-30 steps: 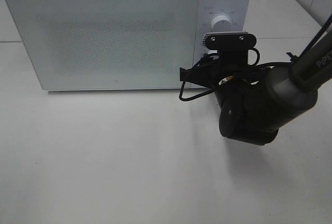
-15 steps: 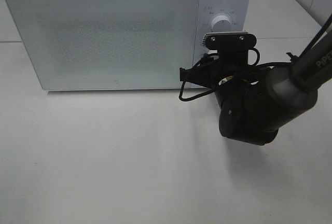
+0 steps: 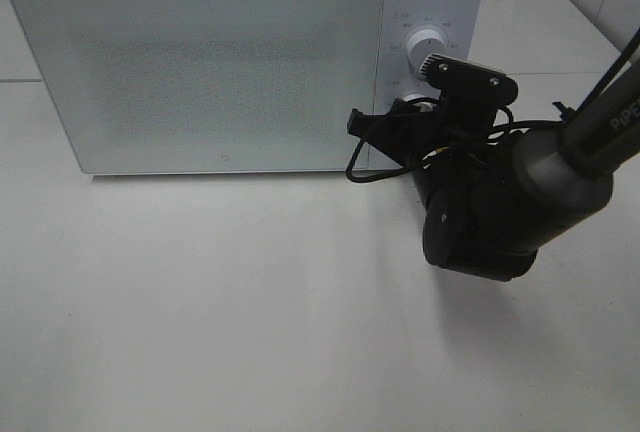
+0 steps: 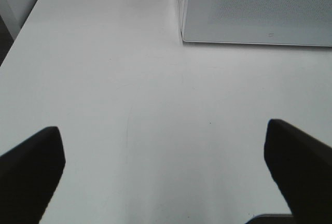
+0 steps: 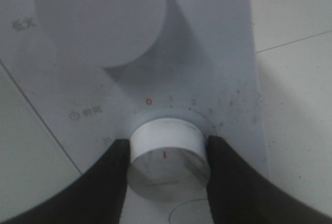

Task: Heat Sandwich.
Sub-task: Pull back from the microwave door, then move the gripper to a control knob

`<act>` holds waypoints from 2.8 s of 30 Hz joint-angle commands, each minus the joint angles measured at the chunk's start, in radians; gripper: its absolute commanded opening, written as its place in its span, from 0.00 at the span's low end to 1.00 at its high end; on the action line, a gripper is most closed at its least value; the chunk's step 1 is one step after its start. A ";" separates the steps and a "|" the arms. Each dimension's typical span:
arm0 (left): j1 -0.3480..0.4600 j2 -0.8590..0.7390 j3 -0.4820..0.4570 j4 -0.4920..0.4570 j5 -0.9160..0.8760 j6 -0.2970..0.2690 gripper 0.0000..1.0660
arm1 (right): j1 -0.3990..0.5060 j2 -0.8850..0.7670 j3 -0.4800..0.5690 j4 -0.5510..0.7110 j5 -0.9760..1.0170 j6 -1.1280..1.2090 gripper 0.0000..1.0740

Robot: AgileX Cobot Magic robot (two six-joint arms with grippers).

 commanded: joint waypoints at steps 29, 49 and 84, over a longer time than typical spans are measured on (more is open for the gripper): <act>0.003 -0.016 0.003 -0.006 -0.014 -0.002 0.94 | -0.008 -0.013 -0.009 -0.012 -0.178 1.174 0.05; 0.003 -0.016 0.003 -0.006 -0.014 -0.002 0.94 | -0.008 -0.013 -0.010 0.000 -0.176 1.494 0.06; 0.003 -0.016 0.003 -0.006 -0.014 -0.002 0.94 | -0.008 -0.013 -0.009 -0.038 -0.170 1.417 0.74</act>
